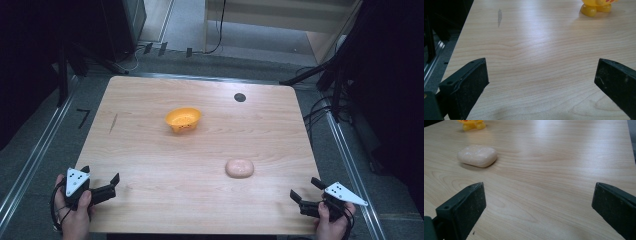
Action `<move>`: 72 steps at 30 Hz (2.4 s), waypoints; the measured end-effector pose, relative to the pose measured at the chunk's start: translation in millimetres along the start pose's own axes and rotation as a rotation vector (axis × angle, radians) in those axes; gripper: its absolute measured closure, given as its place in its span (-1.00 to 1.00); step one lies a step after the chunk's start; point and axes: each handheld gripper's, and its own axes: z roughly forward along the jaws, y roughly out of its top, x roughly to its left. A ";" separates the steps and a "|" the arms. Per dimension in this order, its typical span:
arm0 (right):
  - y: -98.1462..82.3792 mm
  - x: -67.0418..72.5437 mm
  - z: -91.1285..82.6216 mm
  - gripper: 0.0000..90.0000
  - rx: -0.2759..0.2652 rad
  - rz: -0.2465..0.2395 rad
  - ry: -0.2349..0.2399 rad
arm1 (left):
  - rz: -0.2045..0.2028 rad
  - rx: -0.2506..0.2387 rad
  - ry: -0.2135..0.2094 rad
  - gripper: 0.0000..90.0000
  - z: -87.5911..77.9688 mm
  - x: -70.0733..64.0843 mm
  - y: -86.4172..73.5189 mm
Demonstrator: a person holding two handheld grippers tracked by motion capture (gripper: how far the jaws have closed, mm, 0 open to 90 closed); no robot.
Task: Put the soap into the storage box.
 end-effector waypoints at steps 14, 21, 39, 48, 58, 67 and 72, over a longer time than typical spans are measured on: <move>1.7 4.8 4.2 -0.95 0.019 -0.103 0.014 | -0.018 0.013 -0.011 -1.00 1.2 2.5 0.9; 1.7 5.9 4.8 -0.94 0.059 -0.155 0.035 | -0.030 0.017 -0.015 -1.00 2.2 3.7 1.2; 26.4 23.1 16.0 -0.90 0.151 -0.321 0.031 | -0.032 0.025 -0.015 -1.00 2.7 3.6 1.6; 36.9 23.8 26.5 -0.88 0.179 -0.326 0.092 | -0.037 0.025 -0.018 -1.00 3.0 4.3 1.7; 48.9 19.1 41.7 -0.82 0.231 -0.332 0.101 | -0.042 0.024 -0.021 -1.00 3.1 4.9 1.6; 59.3 21.0 56.3 -0.66 0.310 -0.359 0.109 | -0.043 0.024 -0.020 -1.00 3.0 4.9 1.6; 65.8 24.7 65.9 -0.65 0.340 -0.380 0.142 | -0.043 0.024 -0.021 -1.00 3.0 5.0 1.6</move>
